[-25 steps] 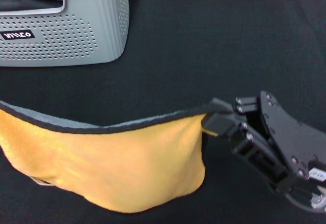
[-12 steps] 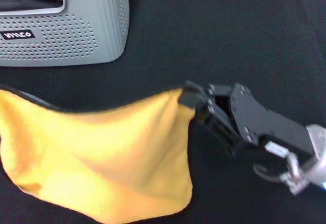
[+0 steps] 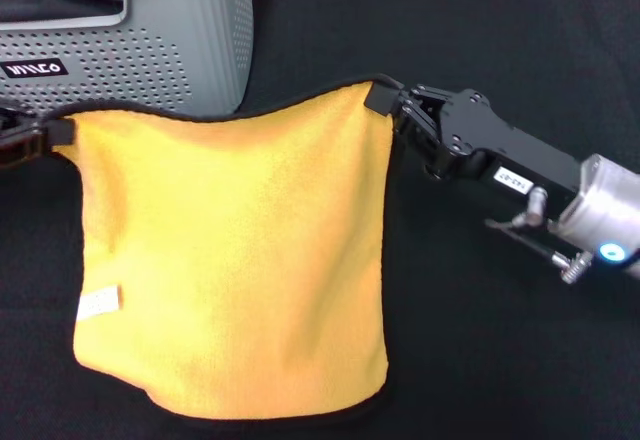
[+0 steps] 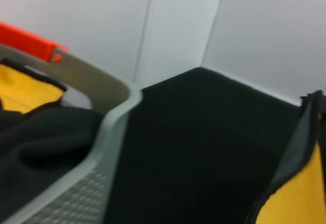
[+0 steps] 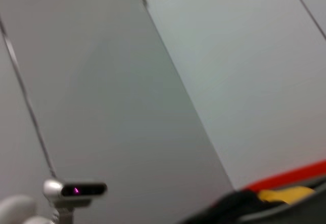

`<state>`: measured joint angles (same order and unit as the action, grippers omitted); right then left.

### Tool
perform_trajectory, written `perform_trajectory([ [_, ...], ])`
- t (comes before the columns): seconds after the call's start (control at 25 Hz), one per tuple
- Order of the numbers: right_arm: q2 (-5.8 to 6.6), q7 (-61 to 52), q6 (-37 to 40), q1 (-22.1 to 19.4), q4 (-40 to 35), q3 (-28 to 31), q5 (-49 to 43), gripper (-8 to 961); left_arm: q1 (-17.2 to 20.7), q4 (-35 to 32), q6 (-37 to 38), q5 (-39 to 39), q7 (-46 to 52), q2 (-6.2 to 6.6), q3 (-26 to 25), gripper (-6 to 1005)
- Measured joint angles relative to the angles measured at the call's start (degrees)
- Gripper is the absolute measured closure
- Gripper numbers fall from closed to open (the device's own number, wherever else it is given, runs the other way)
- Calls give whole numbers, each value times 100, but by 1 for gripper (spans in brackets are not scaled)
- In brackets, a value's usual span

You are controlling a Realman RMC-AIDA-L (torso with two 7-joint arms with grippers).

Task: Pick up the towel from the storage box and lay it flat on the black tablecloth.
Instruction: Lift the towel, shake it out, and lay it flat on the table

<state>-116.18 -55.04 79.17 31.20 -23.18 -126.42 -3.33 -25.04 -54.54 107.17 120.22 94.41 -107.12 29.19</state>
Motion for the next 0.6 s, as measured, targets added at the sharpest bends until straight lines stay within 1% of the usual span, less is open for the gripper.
perform_trajectory([
  [0.08,9,-11,-242,149,74,-3,-14,845,-72,22,-241,130,8,-53,-4,978],
  [0.2,22,-48,-648,383,184,-40,-61,844,-149,104,-564,191,47,-80,-16,978],
  [0.32,3,-101,-969,634,415,-87,-66,842,-182,149,-928,230,89,-100,27,978],
  [0.6,-2,-70,-1585,960,486,-148,-71,839,-359,325,-1341,578,89,-165,41,977],
])
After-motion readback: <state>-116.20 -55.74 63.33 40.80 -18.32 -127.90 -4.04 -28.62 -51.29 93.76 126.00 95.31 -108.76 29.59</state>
